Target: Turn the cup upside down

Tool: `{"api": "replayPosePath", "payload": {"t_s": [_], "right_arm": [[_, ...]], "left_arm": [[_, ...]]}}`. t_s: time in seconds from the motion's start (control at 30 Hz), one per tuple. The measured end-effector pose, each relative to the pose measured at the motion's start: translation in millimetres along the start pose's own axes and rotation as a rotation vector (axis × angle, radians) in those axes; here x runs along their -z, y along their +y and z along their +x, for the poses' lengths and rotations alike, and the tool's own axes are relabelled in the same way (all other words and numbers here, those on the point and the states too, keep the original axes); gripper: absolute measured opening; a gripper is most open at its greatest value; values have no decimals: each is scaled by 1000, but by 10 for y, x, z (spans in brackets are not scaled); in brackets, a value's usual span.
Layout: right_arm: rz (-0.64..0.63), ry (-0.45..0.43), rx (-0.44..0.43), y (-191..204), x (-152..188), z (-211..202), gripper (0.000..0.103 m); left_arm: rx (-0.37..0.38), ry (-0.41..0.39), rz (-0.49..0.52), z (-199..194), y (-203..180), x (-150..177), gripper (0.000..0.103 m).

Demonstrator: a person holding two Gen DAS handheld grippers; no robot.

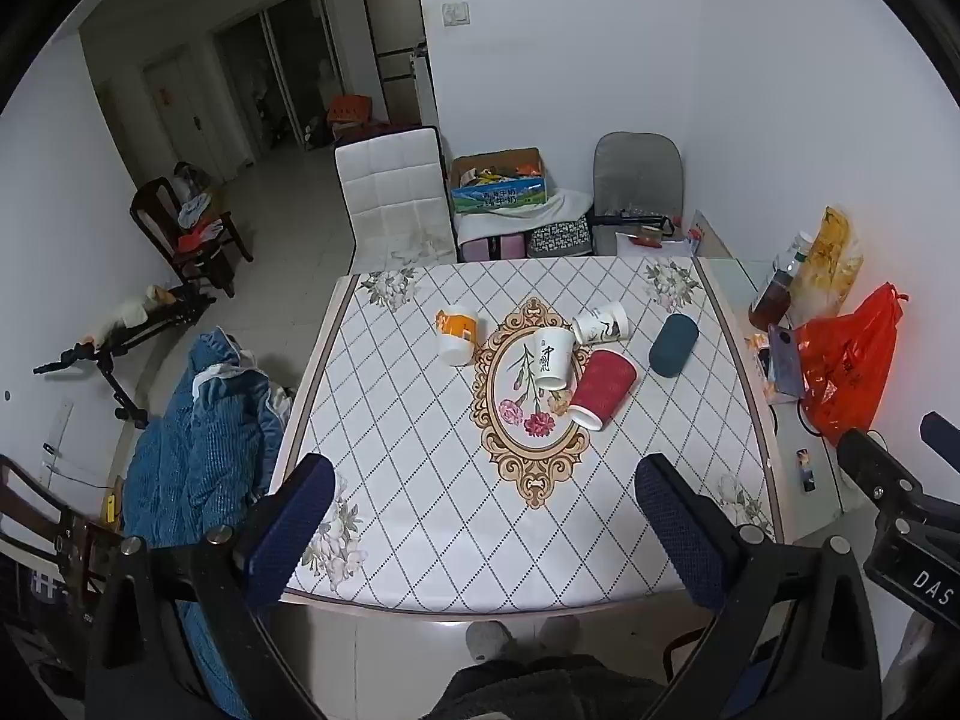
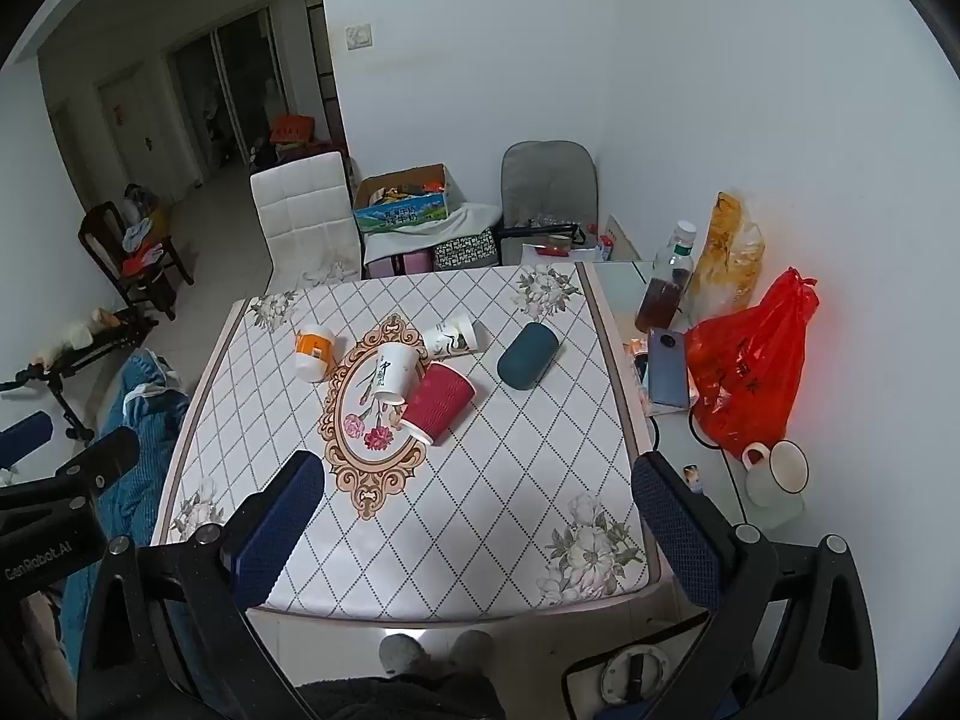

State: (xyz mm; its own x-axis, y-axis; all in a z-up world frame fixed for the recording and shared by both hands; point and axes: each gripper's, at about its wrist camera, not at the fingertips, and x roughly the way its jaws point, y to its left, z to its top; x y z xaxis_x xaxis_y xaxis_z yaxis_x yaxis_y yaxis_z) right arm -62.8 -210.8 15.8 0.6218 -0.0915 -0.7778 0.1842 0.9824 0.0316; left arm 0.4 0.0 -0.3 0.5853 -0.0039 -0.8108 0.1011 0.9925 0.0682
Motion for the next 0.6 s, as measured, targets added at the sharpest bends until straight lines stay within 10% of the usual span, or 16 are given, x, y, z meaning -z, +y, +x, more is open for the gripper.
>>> {"api": "replayPosePath", "payload": {"t_s": [0.6], "right_arm": [[-3, -3, -2, -41, 12, 22, 103]], "left_arm": [[-1, -7, -4, -53, -10, 100, 103]]}}
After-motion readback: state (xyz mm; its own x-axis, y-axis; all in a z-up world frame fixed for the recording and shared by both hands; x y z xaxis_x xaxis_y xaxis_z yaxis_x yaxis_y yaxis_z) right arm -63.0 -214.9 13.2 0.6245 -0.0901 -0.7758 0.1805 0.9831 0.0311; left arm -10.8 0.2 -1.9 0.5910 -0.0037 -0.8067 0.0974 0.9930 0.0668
